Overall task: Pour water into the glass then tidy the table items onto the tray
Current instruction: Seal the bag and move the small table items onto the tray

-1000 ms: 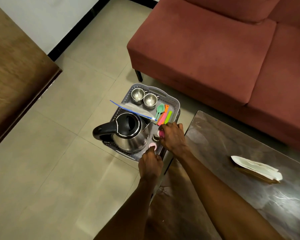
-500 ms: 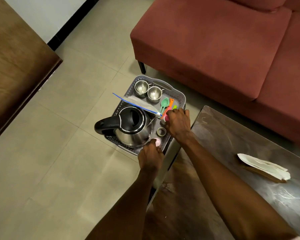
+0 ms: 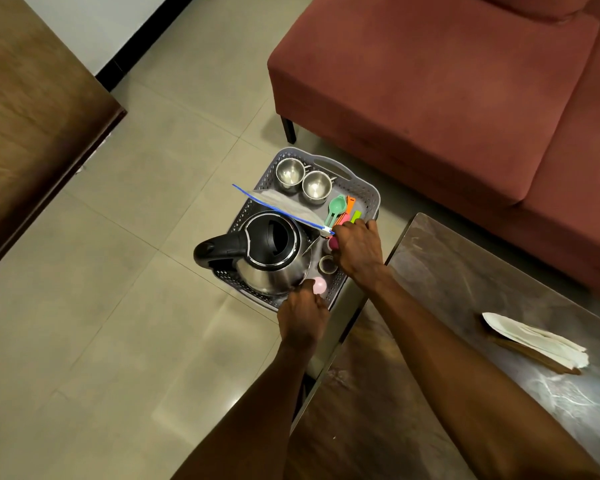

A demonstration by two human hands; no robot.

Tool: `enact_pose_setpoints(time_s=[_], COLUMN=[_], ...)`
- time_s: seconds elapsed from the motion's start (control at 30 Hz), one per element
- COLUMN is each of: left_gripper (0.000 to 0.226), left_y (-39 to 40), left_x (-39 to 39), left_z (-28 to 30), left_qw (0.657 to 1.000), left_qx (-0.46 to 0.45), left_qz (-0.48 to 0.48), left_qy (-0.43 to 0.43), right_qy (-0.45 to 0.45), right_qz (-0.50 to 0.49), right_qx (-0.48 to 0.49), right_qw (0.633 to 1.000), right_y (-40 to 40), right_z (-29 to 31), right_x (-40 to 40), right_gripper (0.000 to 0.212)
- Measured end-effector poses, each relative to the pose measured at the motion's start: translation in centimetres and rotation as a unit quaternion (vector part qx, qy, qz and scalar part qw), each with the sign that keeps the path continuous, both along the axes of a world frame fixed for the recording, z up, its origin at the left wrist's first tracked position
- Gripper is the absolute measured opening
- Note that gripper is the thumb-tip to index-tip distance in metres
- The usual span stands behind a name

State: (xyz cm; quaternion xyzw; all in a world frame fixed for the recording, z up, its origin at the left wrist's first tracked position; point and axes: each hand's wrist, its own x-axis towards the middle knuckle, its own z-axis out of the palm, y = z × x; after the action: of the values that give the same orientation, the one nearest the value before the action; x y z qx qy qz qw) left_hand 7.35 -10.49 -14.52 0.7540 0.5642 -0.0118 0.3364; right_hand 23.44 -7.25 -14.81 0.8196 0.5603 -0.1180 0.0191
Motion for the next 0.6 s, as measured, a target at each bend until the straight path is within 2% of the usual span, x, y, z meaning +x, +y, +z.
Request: enact_pose_setpoints(time_s=[0.1, 0.37, 0.6], left_gripper=[0.035, 0.032, 0.032], left_y=[-0.3, -0.3, -0.4], left_x=[-0.1, 0.0, 0.4], left_z=[-0.1, -0.2, 0.5], left_qw=[1.0, 1.0, 0.999], left_qx=[0.002, 0.012, 0.025], left_qz=[0.002, 0.006, -0.029], left_qy=[-0.01, -0.025, 0.007], right_qy=[0.017, -0.016, 0.016], right_qz=[-0.002, 0.027, -0.011], right_qx=[-0.006, -0.049, -0.033], right_qw=[1.0, 0.998, 0.999], right_y=[-0.1, -0.6, -2.5], right_z=[-0.2, -0.2, 1.0], right_x=[-0.2, -0.9, -0.8], right_gripper=[0.016, 0.026, 0.046])
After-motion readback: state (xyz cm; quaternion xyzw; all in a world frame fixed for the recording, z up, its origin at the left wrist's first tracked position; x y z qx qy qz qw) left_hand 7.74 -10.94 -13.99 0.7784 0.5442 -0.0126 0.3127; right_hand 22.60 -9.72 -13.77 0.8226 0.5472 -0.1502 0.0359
